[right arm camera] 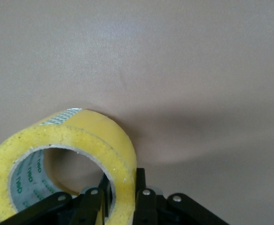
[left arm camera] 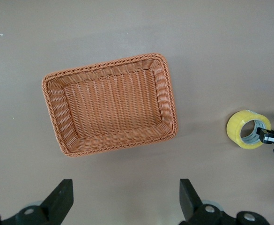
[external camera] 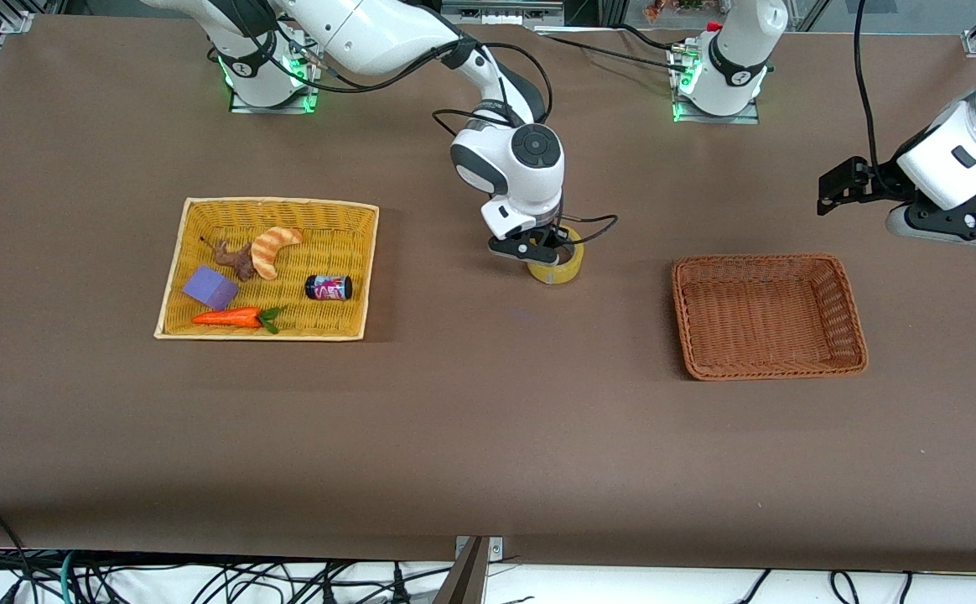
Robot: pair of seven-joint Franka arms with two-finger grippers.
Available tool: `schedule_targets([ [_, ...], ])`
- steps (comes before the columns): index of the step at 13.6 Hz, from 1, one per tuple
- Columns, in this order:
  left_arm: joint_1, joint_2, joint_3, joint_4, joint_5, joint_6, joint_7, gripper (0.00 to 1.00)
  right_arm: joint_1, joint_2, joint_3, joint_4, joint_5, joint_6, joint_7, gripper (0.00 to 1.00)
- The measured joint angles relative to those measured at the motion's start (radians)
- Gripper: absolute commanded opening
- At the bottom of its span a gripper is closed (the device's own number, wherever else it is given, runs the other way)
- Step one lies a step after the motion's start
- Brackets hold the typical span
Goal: Transfer tape with both arms
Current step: 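Lift the tape roll with the right gripper toward the basket, then release the tape roll on the table and withdraw the right gripper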
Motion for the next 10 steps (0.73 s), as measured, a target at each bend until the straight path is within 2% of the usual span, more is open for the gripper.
schedule_targets([
  [2, 0.0, 0.0, 0.0, 0.0, 0.0, 0.0, 0.0, 1.0, 0.0, 0.0, -0.003, 0.01, 0.0, 0.0, 0.0, 0.99],
  [7, 0.0, 0.0, 0.0, 0.0, 0.0, 0.0, 0.0, 1.0, -0.045, -0.029, -0.014, 0.042, 0.0, -0.015, -0.007, 1.0],
  [10, 0.0, 0.0, 0.0, 0.0, 0.0, 0.0, 0.0, 1.0, -0.125, -0.126, -0.014, 0.049, 0.033, -0.158, -0.144, 1.0],
])
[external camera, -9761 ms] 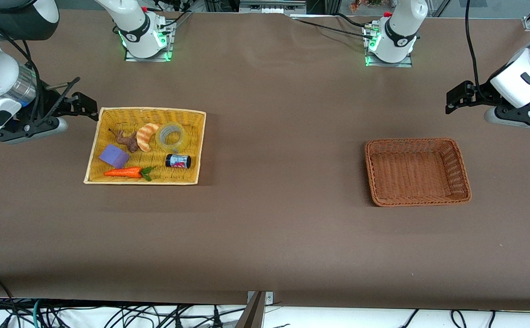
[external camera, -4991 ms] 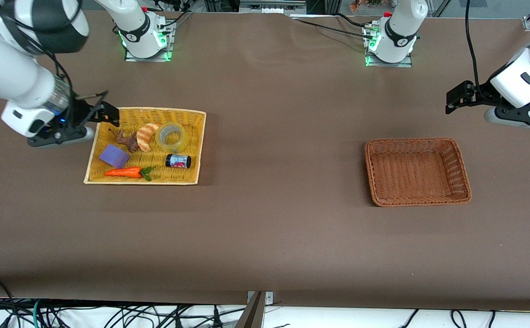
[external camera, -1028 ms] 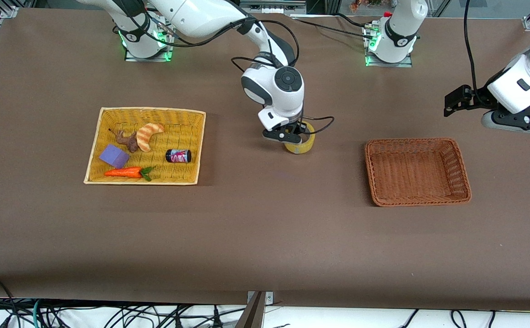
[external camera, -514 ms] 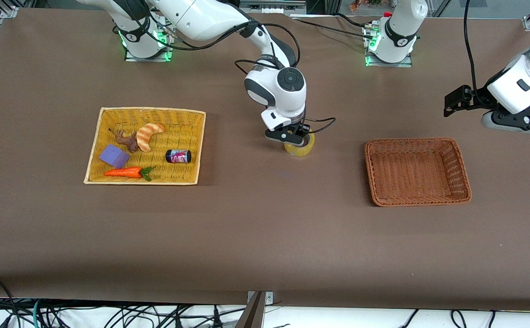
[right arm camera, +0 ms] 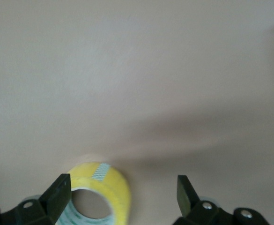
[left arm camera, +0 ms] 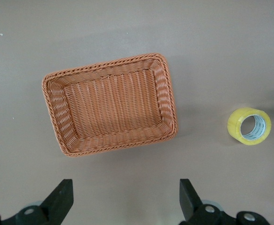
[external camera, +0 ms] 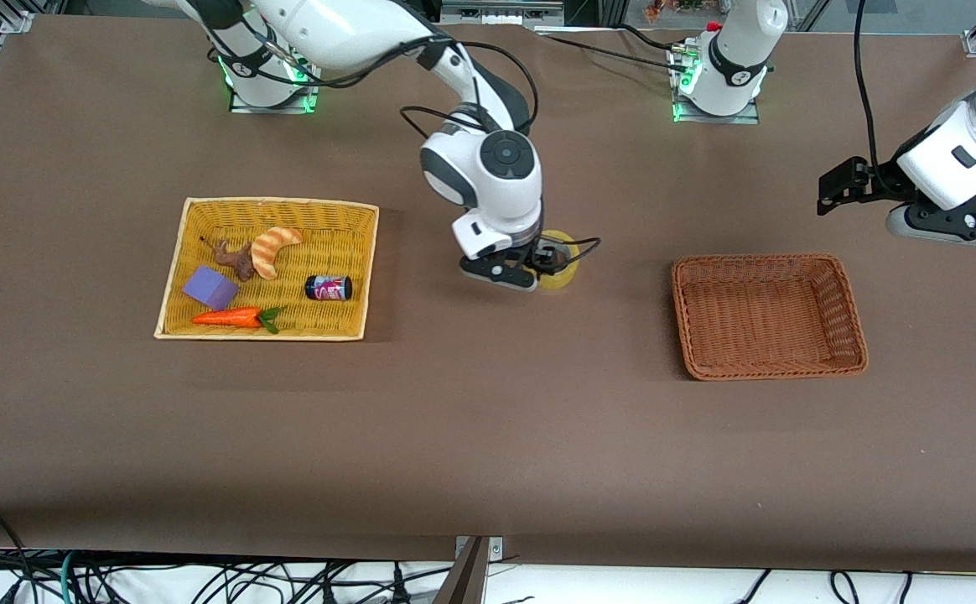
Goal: Transfer tape with both arms
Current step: 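Release the tape roll on the table and withdraw the right gripper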
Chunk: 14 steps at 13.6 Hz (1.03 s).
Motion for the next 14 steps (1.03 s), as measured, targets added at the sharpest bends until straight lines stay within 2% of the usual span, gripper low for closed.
schedule_targets([
  [2, 0.0, 0.0, 0.0, 0.0, 0.0, 0.0, 0.0, 1.0, -0.055, -0.078, 0.0, -0.002, 0.045, -0.103, -0.141, 1.0],
  [6, 0.0, 0.0, 0.0, 0.0, 0.0, 0.0, 0.0, 1.0, -0.177, -0.225, -0.002, -0.042, 0.061, -0.286, -0.429, 1.0],
  [12, 0.0, 0.001, 0.0, 0.0, 0.0, 0.0, 0.0, 1.0, -0.423, -0.515, -0.013, -0.274, 0.122, -0.367, -0.912, 1.0],
  [14, -0.002, 0.001, -0.001, 0.0, 0.0, 0.0, 0.0, 1.0, -0.465, -0.602, -0.045, -0.339, 0.125, -0.397, -1.038, 1.0],
])
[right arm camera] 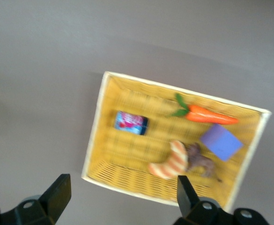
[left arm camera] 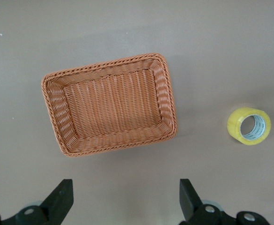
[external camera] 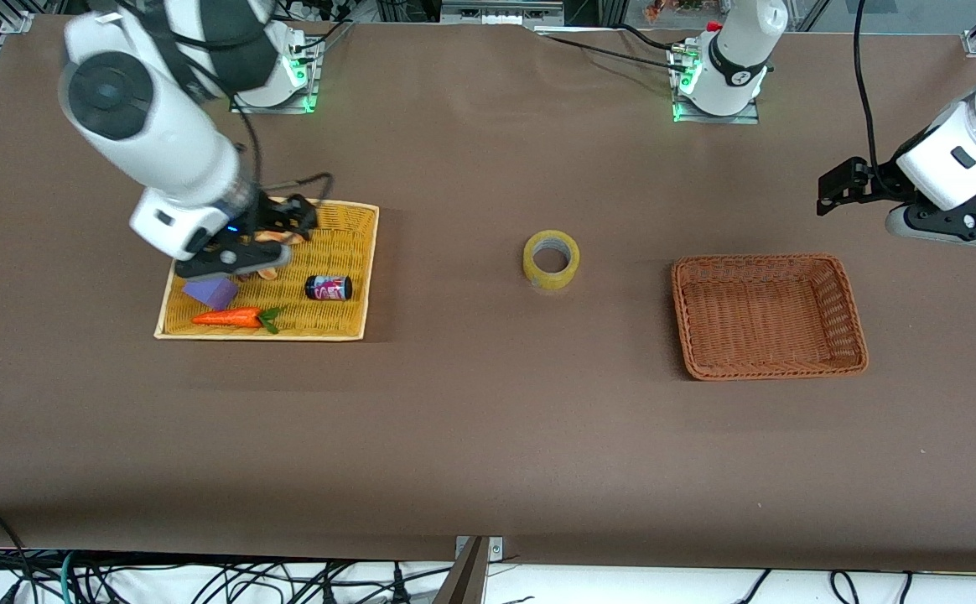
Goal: Transfer tape with both arms
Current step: 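Release the tape roll on the table and withdraw the right gripper, then reach the left gripper to the tape roll and grasp it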
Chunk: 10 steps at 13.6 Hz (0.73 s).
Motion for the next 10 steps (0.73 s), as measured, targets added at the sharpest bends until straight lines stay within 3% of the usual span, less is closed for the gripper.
schedule_targets([
  [4, -0.021, 0.029, -0.002, -0.002, -0.011, -0.005, 0.0, 1.0, -0.015, -0.089, -0.112, -0.043, 0.002, -0.058, -0.218, 1.0],
  [10, -0.198, 0.236, -0.011, -0.011, -0.102, 0.073, -0.01, 1.0, -0.078, -0.103, -0.129, -0.064, 0.002, -0.07, -0.337, 1.0],
])
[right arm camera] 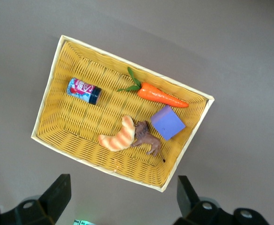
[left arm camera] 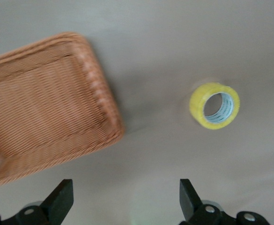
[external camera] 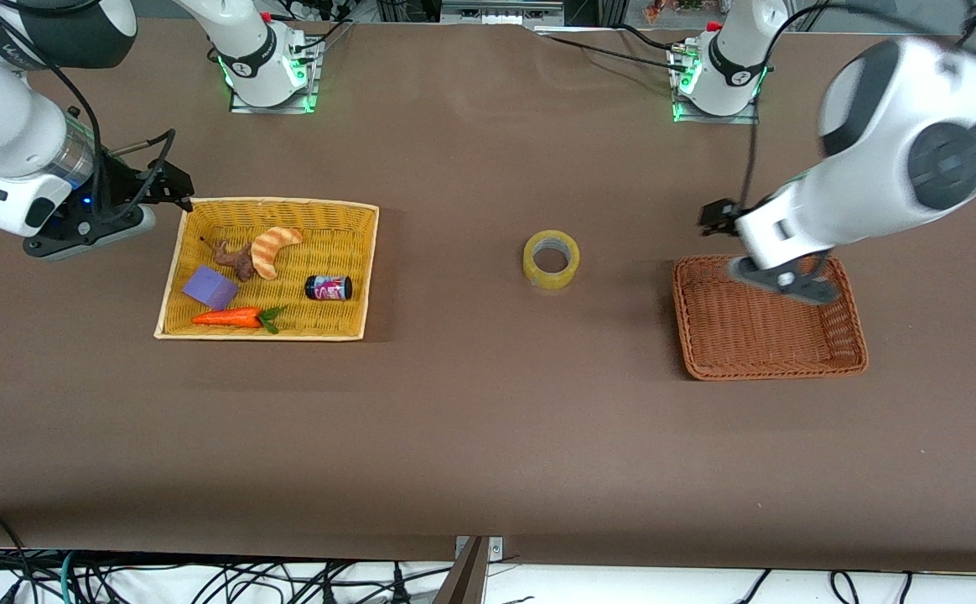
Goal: Transfer tape with both arms
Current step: 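Reach the left gripper to the tape roll and grasp it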
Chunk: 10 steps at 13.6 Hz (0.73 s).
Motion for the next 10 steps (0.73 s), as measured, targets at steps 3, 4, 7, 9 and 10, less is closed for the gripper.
schedule_targets([
  [3, -0.119, 0.122, -0.003, -0.013, -0.001, 0.125, -0.089, 1.0, 0.0, 0.0, 0.001, -0.011, 0.0, 0.0, 0.0, 1.0],
  [4, -0.161, 0.145, -0.004, -0.039, -0.001, 0.192, -0.125, 1.0, 0.0, 0.0, 0.002, -0.014, 0.0, 0.0, 0.0, 1.0],
  [7, -0.291, 0.172, -0.005, -0.208, -0.001, 0.449, -0.21, 1.0, 0.0, 0.0, 0.002, -0.016, 0.0, 0.0, 0.0, 1.0],
  [9, -0.351, 0.189, -0.004, -0.314, -0.001, 0.611, -0.232, 1.0, 0.0, 0.0, 0.002, -0.016, 0.0, 0.0, 0.0, 1.0],
  [10, -0.359, 0.204, -0.004, -0.348, -0.001, 0.679, -0.233, 1.0, 0.0, 0.0, 0.002, -0.016, 0.0, 0.0, 0.0, 1.0],
])
